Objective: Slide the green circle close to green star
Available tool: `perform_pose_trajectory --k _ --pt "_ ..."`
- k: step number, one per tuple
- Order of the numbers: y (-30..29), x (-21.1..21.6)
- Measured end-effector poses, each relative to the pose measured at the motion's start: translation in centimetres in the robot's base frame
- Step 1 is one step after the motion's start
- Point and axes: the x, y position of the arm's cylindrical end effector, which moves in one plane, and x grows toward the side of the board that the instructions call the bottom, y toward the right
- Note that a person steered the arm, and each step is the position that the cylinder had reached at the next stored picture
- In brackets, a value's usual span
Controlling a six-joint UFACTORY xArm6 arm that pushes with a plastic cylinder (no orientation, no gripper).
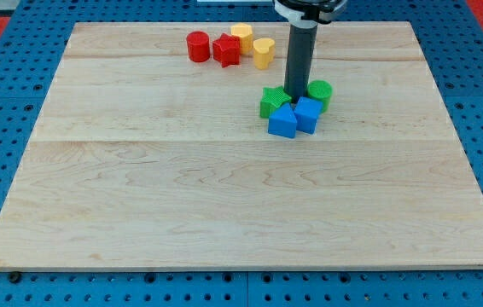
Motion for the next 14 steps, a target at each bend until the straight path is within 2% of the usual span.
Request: perform_pose_trajectory --k 2,3,4,8,11,14 --pt "0.8 -4.1" --pt "5.4 -4.1" --pt "7.3 -2.4" --pt "2.8 -1.0" --pt "1.2 -7.7" --pt "-2.8 -11.0"
